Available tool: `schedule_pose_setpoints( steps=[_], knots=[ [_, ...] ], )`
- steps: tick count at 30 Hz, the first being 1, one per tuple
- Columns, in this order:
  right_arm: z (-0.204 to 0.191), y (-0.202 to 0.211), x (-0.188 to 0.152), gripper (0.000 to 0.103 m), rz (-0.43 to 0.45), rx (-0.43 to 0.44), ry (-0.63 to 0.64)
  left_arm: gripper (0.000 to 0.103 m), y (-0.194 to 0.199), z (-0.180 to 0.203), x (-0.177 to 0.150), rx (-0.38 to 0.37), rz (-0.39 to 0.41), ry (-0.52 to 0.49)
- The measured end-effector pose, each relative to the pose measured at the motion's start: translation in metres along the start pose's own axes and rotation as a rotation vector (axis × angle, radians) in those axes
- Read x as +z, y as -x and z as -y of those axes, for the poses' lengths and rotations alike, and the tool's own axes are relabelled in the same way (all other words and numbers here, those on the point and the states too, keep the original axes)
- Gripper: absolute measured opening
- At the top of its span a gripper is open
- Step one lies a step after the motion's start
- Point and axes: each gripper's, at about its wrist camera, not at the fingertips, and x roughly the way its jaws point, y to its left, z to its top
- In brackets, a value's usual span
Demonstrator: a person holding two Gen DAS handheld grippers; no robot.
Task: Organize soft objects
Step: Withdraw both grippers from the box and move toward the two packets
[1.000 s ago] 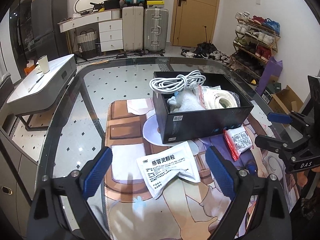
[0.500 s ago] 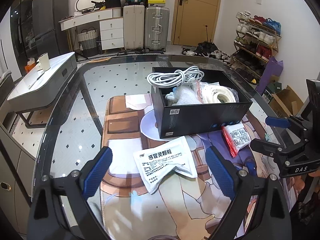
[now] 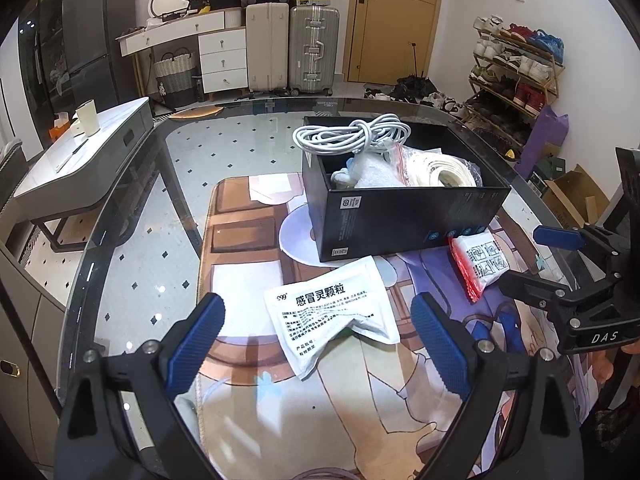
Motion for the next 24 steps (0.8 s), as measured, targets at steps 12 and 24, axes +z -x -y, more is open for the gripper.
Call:
schedule_pose_setpoints(
  steps=[12, 24],
  knots=[
    [0.006, -0.019, 0.003, 0.099, -0.024, 0.004, -0.034, 0.095, -0.024, -0.003, -0.002, 0.009, -0.058, 0.039],
    [0.009, -0.033, 0.002, 0.099, -0.039, 0.003, -0.044, 0.095, -0.039, -0.001, -0.003, 0.01, -0.084, 0.052]
  ],
)
